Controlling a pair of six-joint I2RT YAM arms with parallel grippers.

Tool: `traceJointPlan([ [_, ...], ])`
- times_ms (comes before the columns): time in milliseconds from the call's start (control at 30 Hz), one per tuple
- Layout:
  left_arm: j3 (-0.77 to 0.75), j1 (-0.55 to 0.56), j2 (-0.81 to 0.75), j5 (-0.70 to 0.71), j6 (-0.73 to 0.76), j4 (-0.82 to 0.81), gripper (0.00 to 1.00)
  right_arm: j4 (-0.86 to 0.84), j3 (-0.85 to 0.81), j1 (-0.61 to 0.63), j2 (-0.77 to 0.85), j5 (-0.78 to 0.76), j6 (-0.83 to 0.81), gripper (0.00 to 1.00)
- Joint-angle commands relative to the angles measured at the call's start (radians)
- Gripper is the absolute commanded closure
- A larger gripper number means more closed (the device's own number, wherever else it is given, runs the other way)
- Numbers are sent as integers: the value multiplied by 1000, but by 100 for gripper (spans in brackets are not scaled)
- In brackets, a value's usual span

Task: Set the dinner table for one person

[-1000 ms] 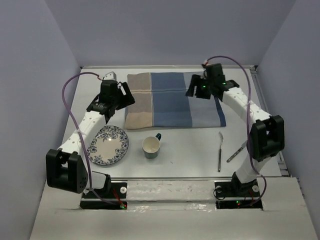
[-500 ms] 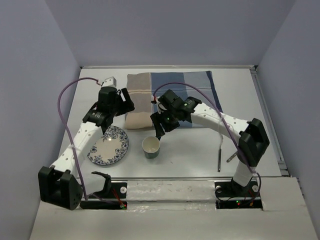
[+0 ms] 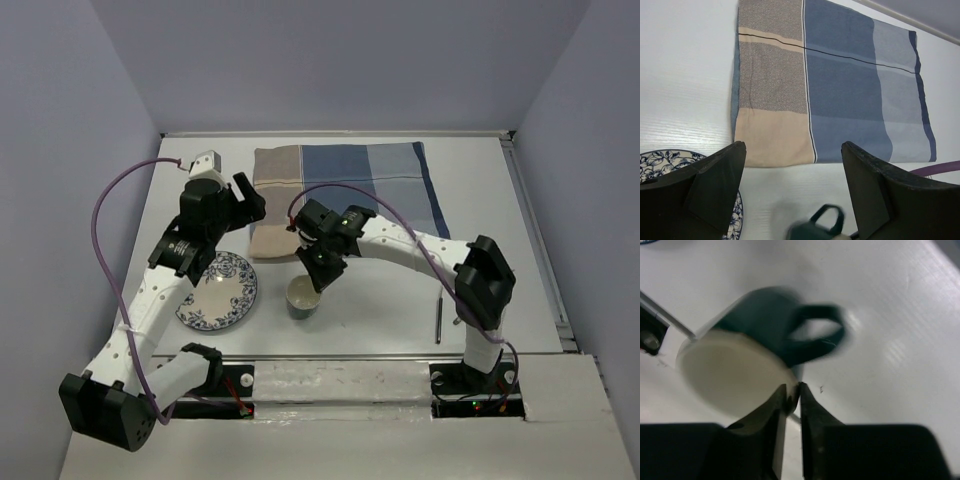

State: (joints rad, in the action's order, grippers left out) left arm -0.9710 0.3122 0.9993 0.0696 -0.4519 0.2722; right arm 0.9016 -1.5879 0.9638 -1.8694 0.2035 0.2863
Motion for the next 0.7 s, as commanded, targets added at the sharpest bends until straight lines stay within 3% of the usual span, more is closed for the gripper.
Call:
traceJointPlan([
  [0,-40,1,-1,1,25,-4,12,-29,-82,13,-13,-80,59,100],
  [267,-98,1,12,-1,47,10,12,0,-401,-85,3,-197,62,100],
  [433,-98,1,9,-10,58,13,11,8,-549,-293,-14,-263,-5,100],
  [667,-70,2,-7,-31,44,2,11,-18,-834,-587,-206,-331,-36,100],
])
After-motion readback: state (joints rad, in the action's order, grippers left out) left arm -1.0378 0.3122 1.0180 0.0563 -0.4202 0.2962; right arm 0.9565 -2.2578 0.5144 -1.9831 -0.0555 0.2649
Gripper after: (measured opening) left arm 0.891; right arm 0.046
